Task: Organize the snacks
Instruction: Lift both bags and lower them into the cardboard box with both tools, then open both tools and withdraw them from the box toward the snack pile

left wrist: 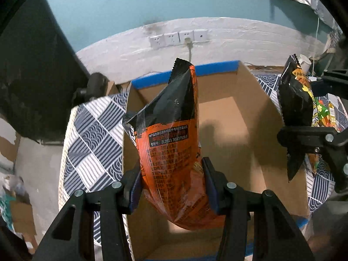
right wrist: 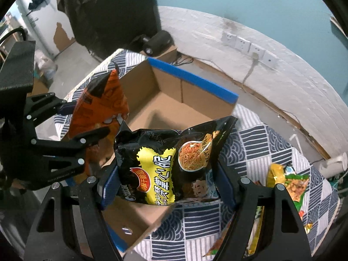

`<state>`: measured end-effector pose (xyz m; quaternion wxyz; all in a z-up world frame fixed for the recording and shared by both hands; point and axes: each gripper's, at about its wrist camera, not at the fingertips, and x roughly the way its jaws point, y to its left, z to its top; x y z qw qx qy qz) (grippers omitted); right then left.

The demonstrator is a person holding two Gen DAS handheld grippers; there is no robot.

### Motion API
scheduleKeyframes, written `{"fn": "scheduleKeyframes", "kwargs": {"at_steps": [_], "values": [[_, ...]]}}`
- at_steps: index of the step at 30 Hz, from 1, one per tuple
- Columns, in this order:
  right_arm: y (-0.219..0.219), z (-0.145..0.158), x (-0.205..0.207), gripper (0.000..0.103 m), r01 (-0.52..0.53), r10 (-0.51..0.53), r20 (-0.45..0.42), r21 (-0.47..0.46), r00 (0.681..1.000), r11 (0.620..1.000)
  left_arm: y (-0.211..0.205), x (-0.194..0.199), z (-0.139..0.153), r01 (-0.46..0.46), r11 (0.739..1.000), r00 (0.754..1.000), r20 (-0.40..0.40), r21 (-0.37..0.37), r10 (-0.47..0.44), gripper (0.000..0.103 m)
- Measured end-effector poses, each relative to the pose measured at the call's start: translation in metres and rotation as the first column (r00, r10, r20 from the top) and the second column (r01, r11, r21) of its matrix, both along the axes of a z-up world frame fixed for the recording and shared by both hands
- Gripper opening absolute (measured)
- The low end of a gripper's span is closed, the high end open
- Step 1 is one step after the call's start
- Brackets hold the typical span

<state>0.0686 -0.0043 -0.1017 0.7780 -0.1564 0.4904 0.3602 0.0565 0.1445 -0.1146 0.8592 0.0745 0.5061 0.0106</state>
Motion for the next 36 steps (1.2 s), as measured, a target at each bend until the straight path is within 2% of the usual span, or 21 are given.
{"fn": "scheduleKeyframes", "kwargs": {"at_steps": [2, 7, 10, 11, 20, 31, 36], "values": [[0.005, -0.003, -0.001, 0.077, -0.007, 0.007, 0.003, -0.012, 1.0, 1.0, 0.004, -0.001, -0.004, -0.012, 1.0, 1.0, -0.021, -0.009, 0.012, 0.052], [0.01, -0.002, -0.001, 0.088, -0.016, 0.017, 0.026, -0.032, 1.0, 0.999, 0.006, 0.0, -0.008, -0.032, 0.999, 0.999, -0.036, 0.015, 0.032, 0.054], [0.011, 0.002, 0.0, 0.089, -0.013, 0.013, 0.023, -0.02, 1.0, 1.0, 0.008, 0.0, -0.004, -0.039, 0.999, 0.999, -0.011, 0.022, 0.04, 0.077], [0.009, 0.004, 0.0, 0.089, -0.004, 0.004, 0.026, -0.015, 1.0, 1.0, 0.008, -0.001, -0.002, -0.041, 0.999, 0.999, 0.0, 0.024, 0.041, 0.078], [-0.026, 0.012, 0.006, 0.089, 0.1, -0.1, 0.018, 0.01, 0.995, 0.995, 0.004, 0.0, 0.007, -0.044, 0.999, 0.999, 0.016, 0.001, 0.044, 0.078], [-0.094, 0.013, 0.009, 0.089, 0.238, -0.238, -0.007, 0.003, 0.971, 0.971, -0.046, 0.0, 0.029, 0.049, 0.999, 0.997, 0.058, -0.018, -0.048, 0.078], [-0.136, 0.014, 0.005, 0.089, 0.316, -0.316, -0.01, -0.019, 0.949, 0.949, -0.072, 0.0, 0.038, 0.101, 0.995, 0.992, 0.072, -0.023, -0.099, 0.078]]}}
